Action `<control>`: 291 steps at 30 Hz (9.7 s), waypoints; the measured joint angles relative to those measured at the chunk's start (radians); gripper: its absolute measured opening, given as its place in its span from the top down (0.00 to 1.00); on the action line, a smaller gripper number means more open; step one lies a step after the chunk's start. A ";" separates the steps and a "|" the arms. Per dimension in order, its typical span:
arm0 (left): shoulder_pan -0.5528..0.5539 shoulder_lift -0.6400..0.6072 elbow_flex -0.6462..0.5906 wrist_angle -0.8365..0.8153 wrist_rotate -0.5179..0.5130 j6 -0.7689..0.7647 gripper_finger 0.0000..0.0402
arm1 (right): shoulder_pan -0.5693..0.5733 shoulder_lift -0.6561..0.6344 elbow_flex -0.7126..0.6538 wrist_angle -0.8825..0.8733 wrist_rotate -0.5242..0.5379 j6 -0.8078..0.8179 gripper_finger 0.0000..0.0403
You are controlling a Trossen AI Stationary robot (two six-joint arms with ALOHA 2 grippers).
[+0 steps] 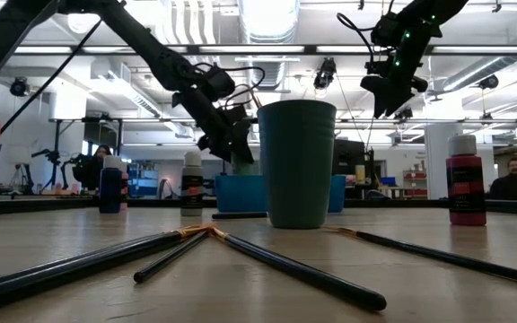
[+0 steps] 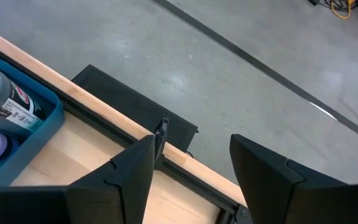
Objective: Pick & Place Paint Supplies
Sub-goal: Put the green paint bottle into the blue bin, then put the pink paint bottle into the blue bin
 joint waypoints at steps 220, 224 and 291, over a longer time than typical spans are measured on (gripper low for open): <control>0.177 -0.235 0.070 -1.115 -0.285 -0.120 0.24 | 0.000 0.000 -0.014 -0.009 0.000 -0.022 0.48; 0.206 -0.244 0.054 -1.112 -0.289 -0.103 0.27 | 0.000 0.000 -0.014 -0.010 0.000 -0.022 0.47; 0.222 -0.248 -0.151 -0.908 -0.250 -0.045 0.69 | 0.000 0.000 -0.015 0.000 0.000 -0.033 0.62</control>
